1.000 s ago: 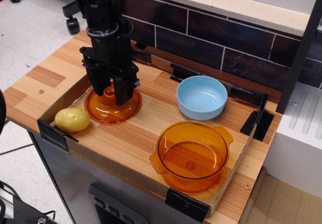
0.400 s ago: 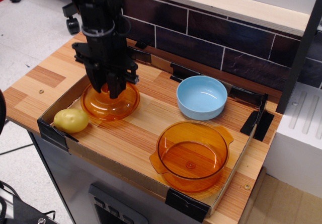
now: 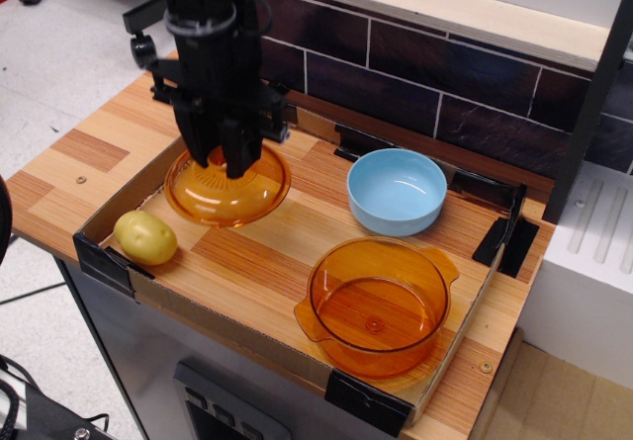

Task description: Put lid on pot

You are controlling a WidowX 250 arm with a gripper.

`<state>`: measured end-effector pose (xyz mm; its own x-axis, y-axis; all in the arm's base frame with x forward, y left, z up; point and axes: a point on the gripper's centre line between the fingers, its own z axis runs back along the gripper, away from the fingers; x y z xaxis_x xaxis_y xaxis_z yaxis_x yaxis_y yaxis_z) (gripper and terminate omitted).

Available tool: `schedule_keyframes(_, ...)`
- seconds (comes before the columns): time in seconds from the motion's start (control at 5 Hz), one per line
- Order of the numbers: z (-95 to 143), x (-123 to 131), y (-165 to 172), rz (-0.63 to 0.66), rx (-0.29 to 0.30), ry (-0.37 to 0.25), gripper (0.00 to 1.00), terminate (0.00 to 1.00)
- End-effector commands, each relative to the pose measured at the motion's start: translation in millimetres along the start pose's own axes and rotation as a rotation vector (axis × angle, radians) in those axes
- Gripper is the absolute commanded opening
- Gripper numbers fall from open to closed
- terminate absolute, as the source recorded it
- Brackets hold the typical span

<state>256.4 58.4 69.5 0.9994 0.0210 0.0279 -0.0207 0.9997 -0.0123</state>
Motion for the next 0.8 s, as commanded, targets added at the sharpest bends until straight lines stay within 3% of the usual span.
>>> schedule_keyframes(0.0, 30.1, -3.7, -31.1, -0.044, -0.077, -0.010, 0.00, 0.00)
schedule_keyframes(0.2, 31.5, -11.4, -53.3, -0.074, -0.113, 0.024, 0.00, 0.00)
schedule_keyframes(0.6, 16.7, -20.8, -96.2, -0.088, -0.105, 0.012, 0.00, 0.00)
